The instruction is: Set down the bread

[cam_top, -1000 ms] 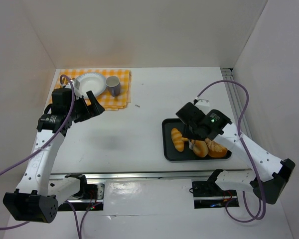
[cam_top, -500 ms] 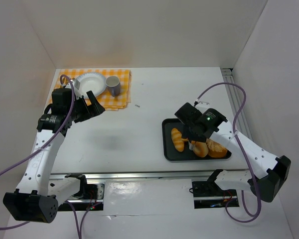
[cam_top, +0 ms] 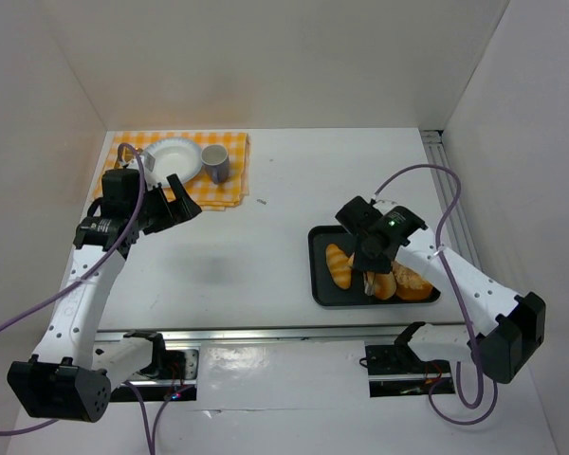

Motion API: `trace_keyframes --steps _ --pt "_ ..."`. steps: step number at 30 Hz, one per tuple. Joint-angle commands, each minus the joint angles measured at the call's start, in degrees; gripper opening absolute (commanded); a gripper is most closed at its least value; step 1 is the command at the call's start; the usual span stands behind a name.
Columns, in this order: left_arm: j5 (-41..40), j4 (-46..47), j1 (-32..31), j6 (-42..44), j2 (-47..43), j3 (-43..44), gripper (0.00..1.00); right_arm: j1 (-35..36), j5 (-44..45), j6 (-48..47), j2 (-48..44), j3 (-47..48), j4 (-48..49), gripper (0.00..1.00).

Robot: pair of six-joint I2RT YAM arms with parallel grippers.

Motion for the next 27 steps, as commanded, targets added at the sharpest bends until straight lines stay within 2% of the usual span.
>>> trace_keyframes --steps 1,2,7,10,16,22,27 --pt "1.03 1.86 0.42 -0.13 -0.16 -0.04 1.0 -1.87 0.74 -2.0 -1.25 1.8 1.72 0.3" --pt "1.03 1.86 0.42 -0.13 -0.16 0.49 1.0 -1.87 0.74 -2.7 -1.25 2.41 1.72 0.21" --pt "0.5 1.86 0.42 -0.13 -0.16 1.02 1.0 -2.49 0.74 -3.23 -1.25 4.34 1.1 0.06" --pt "0.5 1.86 0.42 0.4 -0.16 2.07 1.0 -2.49 0.74 -3.23 -1.25 6.8 0.05 0.01" --pt "-0.64 1.86 0.42 0.93 1.07 4.1 1.0 -2.49 1.27 -5.16 -0.72 11.82 -2.5 0.01" --pt "-1.17 0.02 2.35 1.46 5.2 11.55 1.0 -2.49 -0.49 -7.45 -0.19 14.8 -2.5 0.0" --pt "3.21 -1.83 5.95 0.84 10.55 18.5 1.0 -2.49 -3.21 -10.7 1.82 21.21 -3.03 0.0"
